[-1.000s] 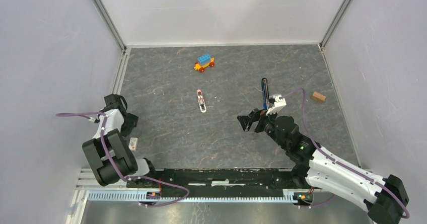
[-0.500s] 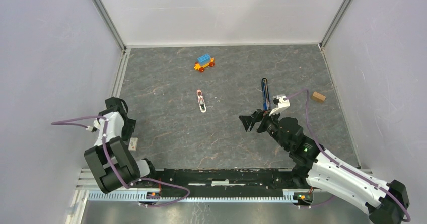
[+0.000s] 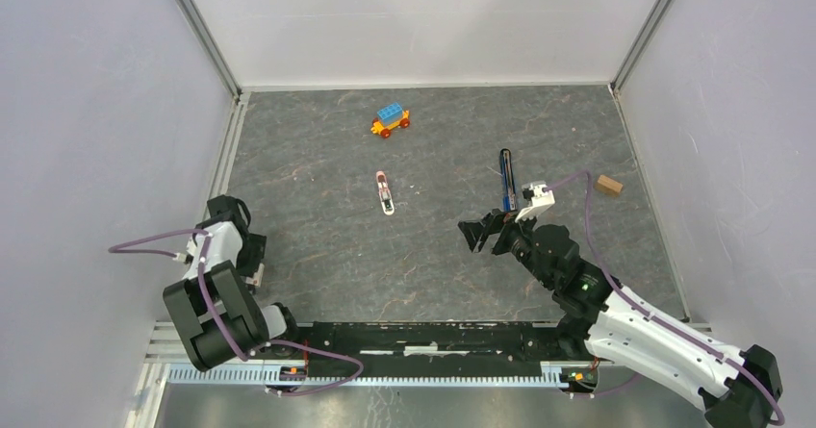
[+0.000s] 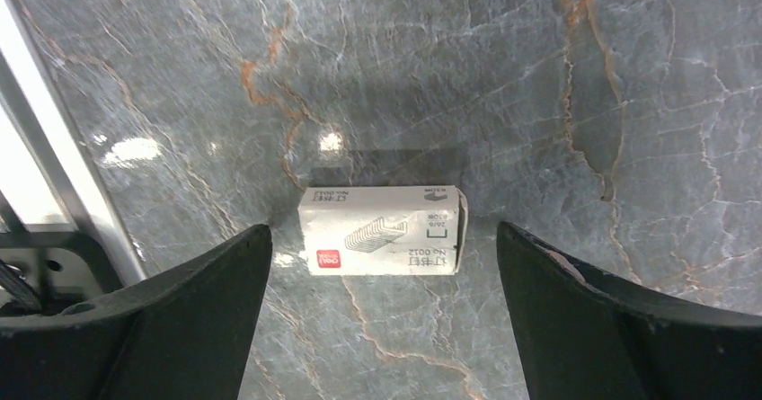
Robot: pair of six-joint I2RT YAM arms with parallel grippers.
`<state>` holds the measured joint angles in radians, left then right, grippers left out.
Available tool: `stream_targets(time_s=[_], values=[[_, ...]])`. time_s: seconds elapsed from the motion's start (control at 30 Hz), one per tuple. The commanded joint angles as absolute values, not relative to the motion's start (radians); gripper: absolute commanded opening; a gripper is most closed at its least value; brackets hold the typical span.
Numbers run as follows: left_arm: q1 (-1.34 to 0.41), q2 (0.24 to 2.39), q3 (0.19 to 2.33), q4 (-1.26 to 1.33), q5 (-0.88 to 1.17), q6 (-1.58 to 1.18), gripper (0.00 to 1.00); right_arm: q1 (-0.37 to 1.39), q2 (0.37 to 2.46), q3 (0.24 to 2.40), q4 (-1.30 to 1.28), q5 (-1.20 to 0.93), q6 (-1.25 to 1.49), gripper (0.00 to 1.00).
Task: Load the staples into the stapler
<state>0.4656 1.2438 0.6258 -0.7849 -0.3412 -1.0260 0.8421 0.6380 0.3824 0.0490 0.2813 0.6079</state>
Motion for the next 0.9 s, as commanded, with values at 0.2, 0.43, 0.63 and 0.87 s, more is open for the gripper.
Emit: stream_targets(time_s=[0.2,0.43,0.63,0.87], values=[[0.472,1.256,0.585,-0.708,-0.363,-1.074,0.90,0.840,0.623,0.382,0.055,0.313,0.614,0.98],[0.470,1.236,0.597,-0.720,-0.372,-1.063,0.76,0.840,0.629,0.379,0.057,0.313,0.618,0.98],[0.471,1.227,0.597,-0.727,-0.365,-1.076,0.71,0.840,0.634,0.375,0.058,0.319,0.621,0.98],[0.460,1.213,0.619,-0.741,-0.345,-1.056,0.70,0.840,0.635,0.364,0.068,0.325,0.621,0.98]])
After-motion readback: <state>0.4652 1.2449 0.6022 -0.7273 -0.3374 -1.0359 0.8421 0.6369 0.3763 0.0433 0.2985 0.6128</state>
